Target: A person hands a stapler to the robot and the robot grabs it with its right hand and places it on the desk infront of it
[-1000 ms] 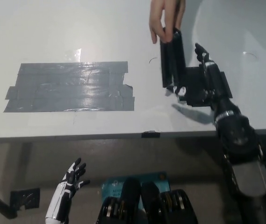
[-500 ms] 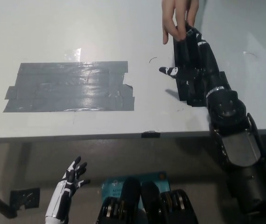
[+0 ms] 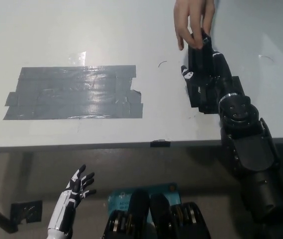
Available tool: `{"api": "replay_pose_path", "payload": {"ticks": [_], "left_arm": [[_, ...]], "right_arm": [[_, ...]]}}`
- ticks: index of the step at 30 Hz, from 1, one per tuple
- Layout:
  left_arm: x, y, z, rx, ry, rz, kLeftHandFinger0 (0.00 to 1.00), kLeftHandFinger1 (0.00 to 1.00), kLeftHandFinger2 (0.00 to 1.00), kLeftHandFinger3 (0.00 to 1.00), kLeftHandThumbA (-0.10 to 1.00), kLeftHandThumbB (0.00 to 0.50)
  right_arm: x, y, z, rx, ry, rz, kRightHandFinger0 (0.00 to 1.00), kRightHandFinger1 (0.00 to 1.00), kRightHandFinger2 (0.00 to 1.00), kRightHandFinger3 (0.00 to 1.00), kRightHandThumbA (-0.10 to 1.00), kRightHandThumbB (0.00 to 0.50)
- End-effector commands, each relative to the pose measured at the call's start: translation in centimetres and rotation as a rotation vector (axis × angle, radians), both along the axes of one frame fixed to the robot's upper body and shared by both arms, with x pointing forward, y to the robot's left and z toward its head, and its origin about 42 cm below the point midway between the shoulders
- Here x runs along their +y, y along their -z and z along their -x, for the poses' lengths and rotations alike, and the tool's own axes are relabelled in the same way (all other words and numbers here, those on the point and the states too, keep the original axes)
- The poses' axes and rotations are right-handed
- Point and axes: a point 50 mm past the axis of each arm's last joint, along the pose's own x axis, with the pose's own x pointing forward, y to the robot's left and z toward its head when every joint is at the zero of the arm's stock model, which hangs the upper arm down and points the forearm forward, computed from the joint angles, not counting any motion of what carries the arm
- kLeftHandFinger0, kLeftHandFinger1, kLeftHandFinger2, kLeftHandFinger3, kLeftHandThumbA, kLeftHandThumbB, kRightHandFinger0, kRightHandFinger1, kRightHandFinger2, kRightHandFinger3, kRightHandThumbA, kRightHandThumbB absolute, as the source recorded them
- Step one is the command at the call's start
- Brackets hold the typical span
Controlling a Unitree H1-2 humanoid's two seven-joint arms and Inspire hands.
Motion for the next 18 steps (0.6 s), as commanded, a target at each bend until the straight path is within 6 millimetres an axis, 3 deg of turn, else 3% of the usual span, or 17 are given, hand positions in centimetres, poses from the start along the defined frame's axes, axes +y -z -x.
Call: {"api": "replay_pose_path", "payload": {"ticks": [1,9,14,17,18], "left_arm": [[0.3,-1.1,-0.4,-0.039,0.002,0.003,0.83,0.9,0.87,1.0,1.0,0.406],[0.4,-1.2,-0.5,-0.05,0.011,0.004,0.8,0.87,0.84,0.99,1.0,0.409],[0.3,-1.3,-0.8,-0.049,0.012,-0.008,0.8,0.86,0.83,0.97,1.0,0.406],[0.3,-1.4,-0.9,-0.048,0.013,-0.005,0.81,0.87,0.84,0.98,1.0,0.4],[0.3,-1.3,-0.8,-0.047,0.015,-0.009,0.81,0.87,0.85,0.98,1.0,0.405]], "right_arm": [[-0.3,-2.6,-0.3,-0.045,-0.009,-0.007,0.09,0.52,0.84,0.84,-0.1,0.172],[-0.3,-4.5,0.5,-0.094,-0.039,-0.009,0.1,0.54,0.86,0.87,-0.1,0.154],[0.5,-8.3,1.1,-0.166,-0.098,0.075,0.07,0.53,0.86,0.89,-0.1,0.125],[1.6,-10.0,1.8,-0.186,-0.205,0.171,0.15,0.56,0.87,0.86,-0.1,0.148],[2.2,-10.0,2.0,-0.175,-0.243,0.241,0.11,0.54,0.86,0.87,-0.1,0.159]]}}
